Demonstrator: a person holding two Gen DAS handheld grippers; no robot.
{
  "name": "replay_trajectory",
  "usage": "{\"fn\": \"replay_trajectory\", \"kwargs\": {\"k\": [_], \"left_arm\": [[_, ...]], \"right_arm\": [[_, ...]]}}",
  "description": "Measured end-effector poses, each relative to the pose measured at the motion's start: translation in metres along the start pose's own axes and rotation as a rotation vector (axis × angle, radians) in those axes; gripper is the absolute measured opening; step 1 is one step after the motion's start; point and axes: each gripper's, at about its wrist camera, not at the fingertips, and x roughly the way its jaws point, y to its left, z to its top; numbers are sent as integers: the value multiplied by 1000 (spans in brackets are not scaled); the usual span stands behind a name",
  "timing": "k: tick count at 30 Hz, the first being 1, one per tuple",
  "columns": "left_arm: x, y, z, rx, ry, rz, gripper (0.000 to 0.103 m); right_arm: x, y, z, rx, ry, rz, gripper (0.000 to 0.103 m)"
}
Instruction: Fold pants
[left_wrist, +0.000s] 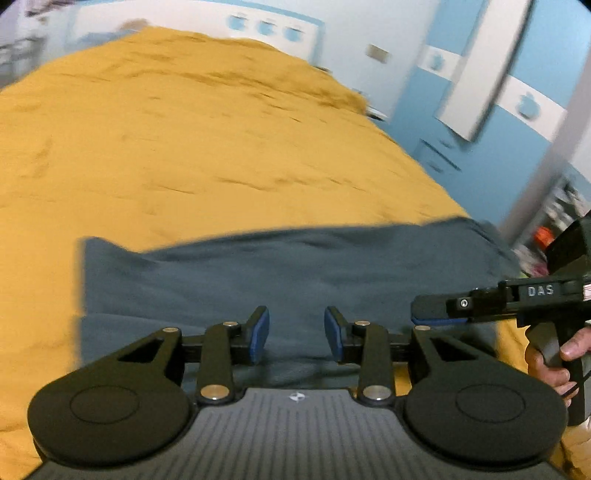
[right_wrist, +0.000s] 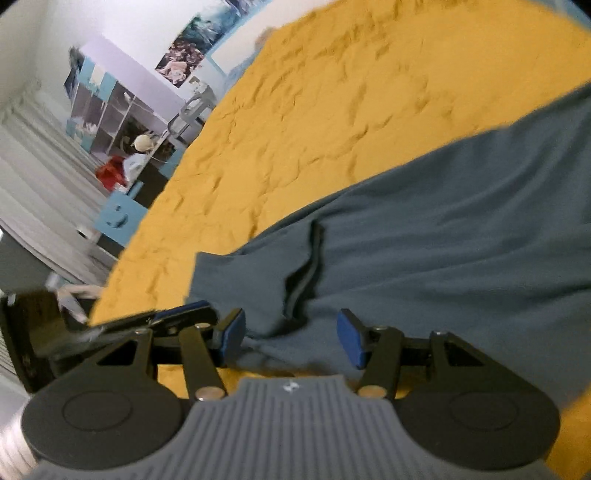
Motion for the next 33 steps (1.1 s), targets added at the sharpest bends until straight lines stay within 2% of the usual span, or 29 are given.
{"fn": "replay_trajectory", "kwargs": {"k": [2, 5, 10, 13, 15, 16, 20, 24, 29, 33], "left_arm": [[-8, 20, 3, -47, -24, 36, 40], [-23, 47, 3, -103, -60, 76, 40], [-36, 82, -5, -174, -80, 104, 40], [-42, 92, -9, -205, -87, 116, 40], [-49, 95, -10, -219, -99, 125, 40], [-54, 97, -10, -223, -104, 131, 40], [-73, 94, -2, -219, -128, 172, 40], [-94, 86, 5, -220, -162, 178, 40], [-105, 66, 8, -201, -177, 164, 40], [-98, 48, 10, -193, -171, 133, 40]], "right_arm": [[26, -5, 11, 54, 43, 29, 52], [64, -14, 23, 95, 93, 21, 51], [104, -39, 28, 248, 119, 97, 37], [120, -42, 29, 305, 120, 149, 24], [126, -39, 29, 313, 123, 149, 6], [126, -35, 30, 310, 118, 138, 4], [106, -6, 43, 233, 74, 123, 2], [65, 53, 73, 92, 25, 101, 2], [-17, 130, 122, -103, -57, 45, 2], [-83, 158, 156, -197, -101, -41, 2]]}}
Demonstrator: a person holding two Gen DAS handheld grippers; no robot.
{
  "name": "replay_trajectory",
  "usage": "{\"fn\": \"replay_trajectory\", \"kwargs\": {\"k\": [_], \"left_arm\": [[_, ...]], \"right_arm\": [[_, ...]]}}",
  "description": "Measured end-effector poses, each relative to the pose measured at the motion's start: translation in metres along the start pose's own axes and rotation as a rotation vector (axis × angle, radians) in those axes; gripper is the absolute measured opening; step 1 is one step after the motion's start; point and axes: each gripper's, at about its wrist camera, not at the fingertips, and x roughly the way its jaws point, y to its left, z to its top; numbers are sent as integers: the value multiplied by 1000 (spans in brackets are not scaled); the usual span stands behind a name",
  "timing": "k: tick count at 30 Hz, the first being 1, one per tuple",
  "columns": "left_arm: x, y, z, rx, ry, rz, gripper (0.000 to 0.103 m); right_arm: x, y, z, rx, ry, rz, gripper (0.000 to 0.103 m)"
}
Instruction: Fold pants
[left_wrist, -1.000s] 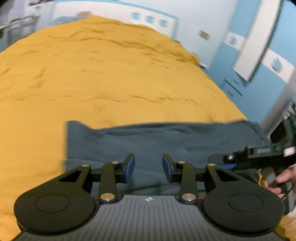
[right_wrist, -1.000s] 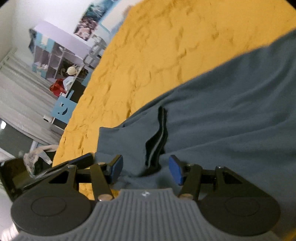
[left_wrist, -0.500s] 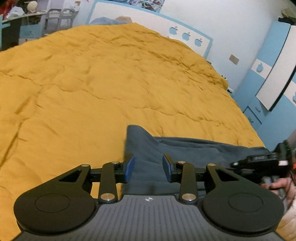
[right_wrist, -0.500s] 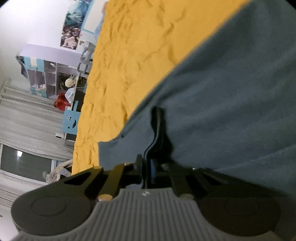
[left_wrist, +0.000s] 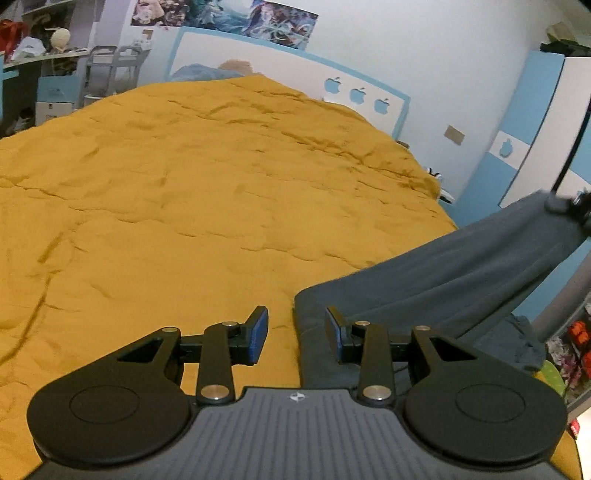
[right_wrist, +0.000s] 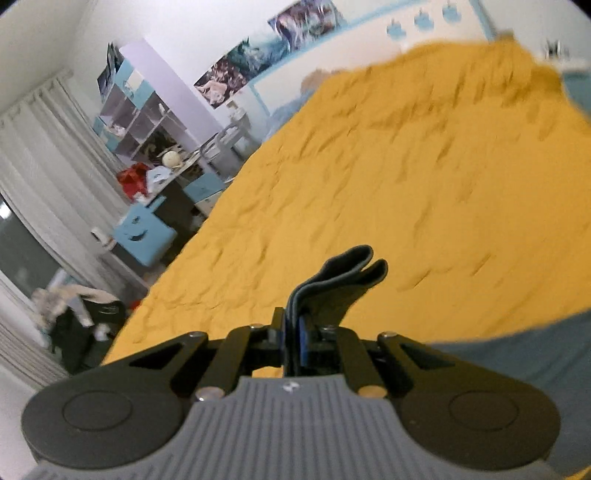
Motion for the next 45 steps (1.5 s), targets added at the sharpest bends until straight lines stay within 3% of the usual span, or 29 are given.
{"fn": "replay_trajectory", "kwargs": {"k": [7, 13, 17, 22, 25, 30, 36, 38, 40, 42, 45], "left_arm": [[34, -38, -5, 27, 51, -58, 38], [79, -71, -13, 50, 113, -90, 30], [112, -89, -22, 61, 155, -107, 26], [150, -102, -42, 110, 225, -100, 24], [162, -103, -50, 120, 250, -102, 24], [167, -97, -47, 86, 238, -114, 24], [163, -98, -37, 50, 210, -138, 24], [167, -101, -37, 51, 221, -135, 24], [170, -103, -41, 46, 237, -128, 24], [172, -103, -46, 39, 252, -139, 24], [172, -103, -51, 35, 262, -138, 24]], "right_arm": [[-91, -35, 54, -66, 8, -162, 2], [-145, -118, 65, -37, 1, -260, 2], [-149, -198, 44, 13, 31, -300, 2], [-118, -310, 1, 127, 133, -450, 1], [-107, -358, -26, 178, 176, -483, 1], [-98, -367, -33, 132, 178, -480, 1], [-125, -295, 1, -65, 56, -372, 1], [-119, -302, -2, -97, 111, -460, 1], [-96, -336, -21, -54, 197, -590, 1], [-83, -361, -42, -74, 216, -687, 1], [-88, -379, -52, -31, 169, -650, 1]]}}
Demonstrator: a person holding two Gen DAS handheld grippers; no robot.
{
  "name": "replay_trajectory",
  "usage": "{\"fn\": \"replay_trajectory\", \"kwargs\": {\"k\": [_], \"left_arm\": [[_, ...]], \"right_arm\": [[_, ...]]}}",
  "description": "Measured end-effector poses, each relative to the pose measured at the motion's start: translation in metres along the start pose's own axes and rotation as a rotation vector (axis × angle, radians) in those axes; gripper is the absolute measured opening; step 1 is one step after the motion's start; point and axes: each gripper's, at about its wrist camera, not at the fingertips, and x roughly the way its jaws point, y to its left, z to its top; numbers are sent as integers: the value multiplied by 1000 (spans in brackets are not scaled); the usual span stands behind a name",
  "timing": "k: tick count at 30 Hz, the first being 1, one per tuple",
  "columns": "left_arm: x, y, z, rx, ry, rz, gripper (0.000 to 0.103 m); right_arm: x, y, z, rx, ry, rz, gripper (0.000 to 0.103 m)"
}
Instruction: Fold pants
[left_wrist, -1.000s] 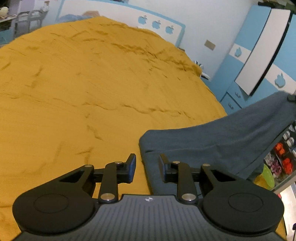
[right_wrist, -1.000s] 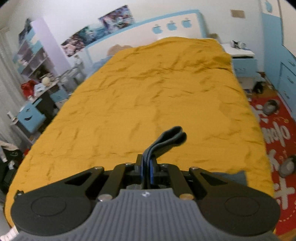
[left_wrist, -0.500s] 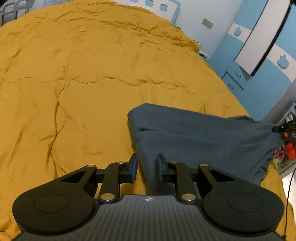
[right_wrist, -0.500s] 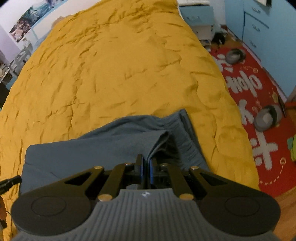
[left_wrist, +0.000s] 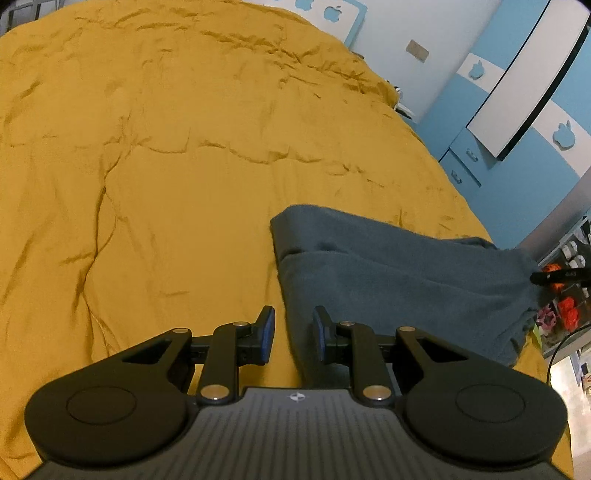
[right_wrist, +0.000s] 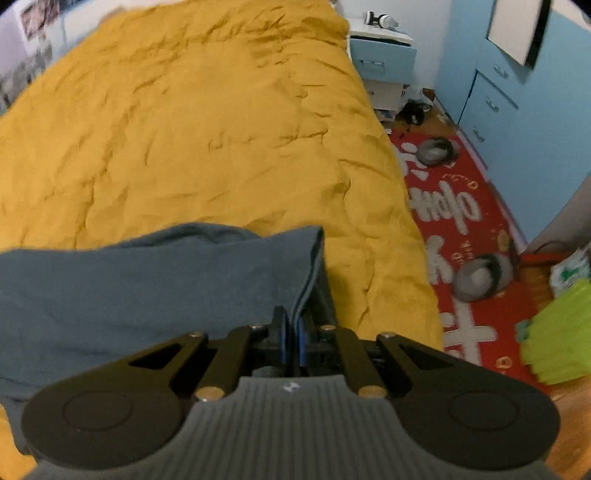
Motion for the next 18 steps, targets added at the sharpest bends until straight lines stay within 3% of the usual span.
{"fn": "replay_trajectory", "kwargs": {"k": [4, 8, 11, 12, 14, 17, 18], "left_arm": [[2, 9, -3, -113, 6, -52, 27], [-2, 13, -12, -215, 11, -108, 43], [-8, 15, -19, -259, 21, -132, 52], [-9, 17, -21, -279, 23, -146, 52], [-8, 22, -28, -340, 34, -184, 55], [-1, 26, -39, -412, 43, -231, 55], [1, 26, -43, -434, 44, -238, 55]], "right_arm": [[-8, 0, -1, -43, -43, 23, 1], [10, 5, -10, -46, -24, -29, 5], [7, 5, -20, -21, -36, -110, 36], [1, 1, -23, 13, -51, -109, 37], [-11, -13, -31, 114, -72, -57, 39], [-29, -37, -56, 319, -107, 66, 59], [-32, -43, -66, 384, -118, 104, 60]]}}
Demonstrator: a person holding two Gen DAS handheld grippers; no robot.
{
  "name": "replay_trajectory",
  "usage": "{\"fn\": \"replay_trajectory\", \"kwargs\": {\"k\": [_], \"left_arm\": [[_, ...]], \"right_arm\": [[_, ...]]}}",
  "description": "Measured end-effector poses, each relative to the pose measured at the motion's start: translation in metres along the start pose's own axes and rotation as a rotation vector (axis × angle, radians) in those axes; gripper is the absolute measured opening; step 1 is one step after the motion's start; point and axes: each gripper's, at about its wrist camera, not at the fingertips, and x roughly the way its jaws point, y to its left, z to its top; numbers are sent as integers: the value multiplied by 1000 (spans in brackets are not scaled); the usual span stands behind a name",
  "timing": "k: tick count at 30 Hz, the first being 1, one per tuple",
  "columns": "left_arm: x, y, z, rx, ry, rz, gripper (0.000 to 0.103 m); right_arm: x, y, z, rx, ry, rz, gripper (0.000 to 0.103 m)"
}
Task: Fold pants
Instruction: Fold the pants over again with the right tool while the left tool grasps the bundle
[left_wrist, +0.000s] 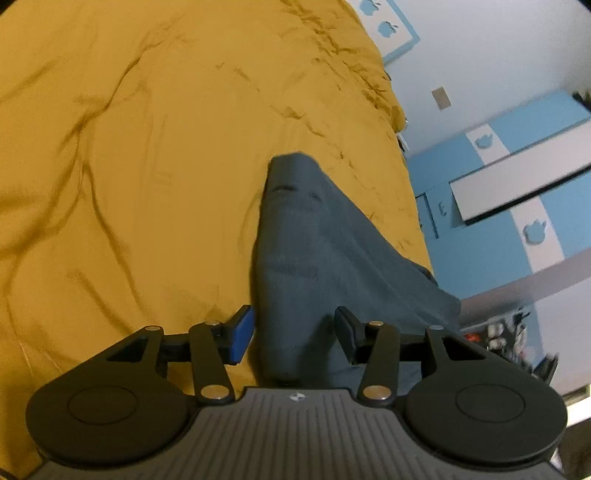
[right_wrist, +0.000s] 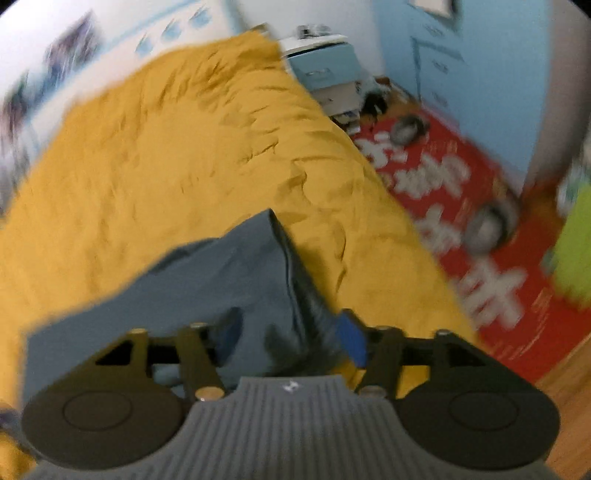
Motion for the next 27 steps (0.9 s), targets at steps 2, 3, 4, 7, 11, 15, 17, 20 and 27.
{"fn": "replay_trajectory", "kwargs": {"k": [2, 3, 4, 7, 11, 15, 17, 20, 27], "left_arm": [[6, 5, -4, -38, 6, -20, 55], [9, 7, -6, -56, 8, -30, 55], [12, 10, -8, -72, 9, -36, 55], [21, 14, -10, -109, 0, -53, 54], [25, 13, -12, -121, -13, -69, 29], [19, 5, -7, -97, -41, -74, 14], [11, -7, -1, -65, -60, -62, 12], [-4, -28, 14, -57, -72, -50, 11], [-77, -60, 40, -42, -111, -44, 10]], "right_arm": [[-8, -20, -16, 143, -14, 74, 62], [-8, -30, -24, 216, -18, 101, 66], [-6, -40, -31, 290, -22, 134, 66], [11, -58, -47, 428, -19, 208, 66], [43, -63, -61, 584, -37, 316, 64], [55, -53, -67, 610, -83, 295, 26], [48, -44, -63, 579, -111, 290, 19], [27, -20, -45, 488, -137, 266, 16], [-49, 30, -17, 454, -147, 232, 14]]}}
